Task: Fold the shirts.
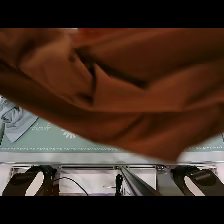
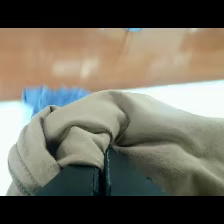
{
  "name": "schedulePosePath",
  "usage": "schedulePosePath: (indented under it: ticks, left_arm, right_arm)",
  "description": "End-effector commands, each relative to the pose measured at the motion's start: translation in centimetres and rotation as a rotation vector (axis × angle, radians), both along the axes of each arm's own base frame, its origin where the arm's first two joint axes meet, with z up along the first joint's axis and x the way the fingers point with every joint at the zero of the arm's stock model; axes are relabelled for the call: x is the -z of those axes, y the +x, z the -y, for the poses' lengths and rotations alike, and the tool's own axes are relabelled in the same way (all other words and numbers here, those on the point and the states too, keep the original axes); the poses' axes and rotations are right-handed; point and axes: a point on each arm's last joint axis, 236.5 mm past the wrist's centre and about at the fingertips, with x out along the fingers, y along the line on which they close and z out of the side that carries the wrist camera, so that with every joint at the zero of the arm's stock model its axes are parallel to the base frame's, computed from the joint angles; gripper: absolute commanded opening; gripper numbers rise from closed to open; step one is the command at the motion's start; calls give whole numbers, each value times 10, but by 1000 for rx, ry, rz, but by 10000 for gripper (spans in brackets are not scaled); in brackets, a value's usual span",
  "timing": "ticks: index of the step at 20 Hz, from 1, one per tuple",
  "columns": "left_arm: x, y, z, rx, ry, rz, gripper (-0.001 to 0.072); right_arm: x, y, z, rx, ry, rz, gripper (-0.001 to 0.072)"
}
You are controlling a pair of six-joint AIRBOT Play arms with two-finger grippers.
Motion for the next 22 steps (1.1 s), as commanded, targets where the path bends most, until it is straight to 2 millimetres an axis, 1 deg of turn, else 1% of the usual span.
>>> schedulePosePath:
  ticks: [1,2,3,4,5,6,7,8,9,11,13,15,16,17,18,19,20,21,22]
  left_arm:
    - [75,-21,15,79,-8,-238,22]
    - [104,-25,26,123,-34,-316,22]
    - [130,-30,36,159,-55,-384,22]
    - [160,-37,42,186,-63,-458,22]
    - [190,-43,47,204,-67,-530,22]
    - [222,-50,52,220,-73,-610,22]
    - [249,-54,55,224,-81,-668,22]
    - [277,-53,58,213,-95,-706,22]
    - [301,-46,60,189,-112,-715,22]
    - [343,-29,62,130,-139,-709,22]
    - [374,-17,65,95,-138,-738,22]
    - [394,-1,69,73,-138,-773,24]
    - [402,6,72,69,-135,-801,56]
    - [407,12,75,71,-136,-836,233]
    - [408,16,78,81,-130,-866,561]
    - [405,22,80,100,-118,-892,705]
    - [399,27,79,137,-79,-909,704]
    - [390,35,70,151,-33,-914,705]
    - [378,46,55,136,5,-900,704]
  right_arm:
    - [55,-15,11,35,-48,-204,26]
    - [76,-10,11,40,-62,-267,26]
    - [98,-1,11,48,-74,-330,26]
    - [122,10,12,65,-88,-394,26]
    - [150,23,14,85,-100,-461,26]
    - [173,39,14,106,-100,-502,26]
    - [197,57,14,132,-94,-529,26]
    - [223,76,18,172,-97,-562,26]
    - [254,96,29,244,-109,-611,27]
    - [306,134,48,370,-146,-676,27]
    - [344,172,54,419,-147,-741,27]
    - [378,207,55,445,-55,-810,27]
    - [391,220,57,456,4,-851,27]
    - [402,232,56,451,69,-893,27]
    - [407,242,54,436,131,-923,55]
    - [408,252,50,407,200,-946,279]
    - [403,260,48,368,254,-954,619]
    - [395,263,51,334,286,-958,627]
    - [385,264,62,316,292,-955,627]
